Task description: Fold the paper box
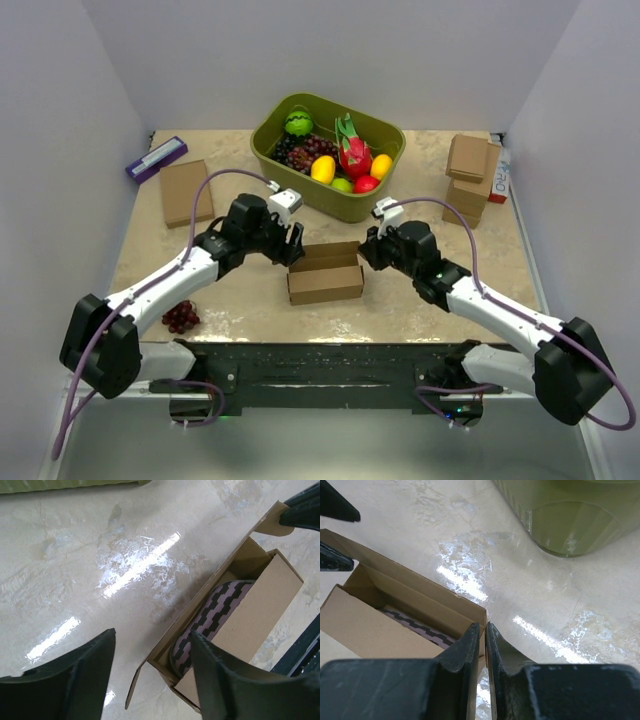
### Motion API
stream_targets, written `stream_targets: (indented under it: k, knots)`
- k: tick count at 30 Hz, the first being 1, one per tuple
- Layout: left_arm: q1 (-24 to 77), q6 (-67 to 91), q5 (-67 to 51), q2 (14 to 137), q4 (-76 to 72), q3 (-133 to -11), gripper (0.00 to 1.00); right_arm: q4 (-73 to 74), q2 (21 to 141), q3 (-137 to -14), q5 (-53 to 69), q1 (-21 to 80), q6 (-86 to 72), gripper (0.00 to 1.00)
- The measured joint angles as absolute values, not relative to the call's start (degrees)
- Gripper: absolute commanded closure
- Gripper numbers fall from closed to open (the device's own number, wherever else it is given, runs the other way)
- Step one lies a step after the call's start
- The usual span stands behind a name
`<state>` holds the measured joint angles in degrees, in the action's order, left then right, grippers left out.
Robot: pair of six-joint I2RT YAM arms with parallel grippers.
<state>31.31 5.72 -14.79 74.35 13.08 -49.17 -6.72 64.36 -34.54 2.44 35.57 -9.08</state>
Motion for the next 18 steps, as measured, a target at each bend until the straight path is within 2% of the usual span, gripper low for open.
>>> stream_targets:
  k: [3,8,14,15,17,18]
  knots:
    - [31.31,6.48,-12.99,72.49,13.69,-48.93,0.23,-6.63,64.36,-34.35,2.42,35.57,-9.43,0.85]
    - [31.31,8.08,-10.57,68.77,14.94,-47.44,0.23,-6.66,64.36,-34.35,2.15,35.57,-9.5,0.85]
    - [31.31,10.44,-9.61,68.27,16.84,-45.39,0.45,-6.59,64.07,-34.3,1.96,35.57,-9.69,0.85]
    - [31.31,10.85,-9.58,68.27,17.26,-45.06,0.53,-6.59,63.94,-34.3,1.96,35.57,-9.69,0.84]
    - [31.31,11.35,-9.54,68.23,17.54,-44.6,0.6,-6.46,63.55,-34.3,1.96,35.57,-9.72,0.84]
    - [31.31,11.42,-9.54,68.12,17.43,-44.31,0.69,-6.44,63.44,-34.3,1.98,35.57,-9.74,0.84]
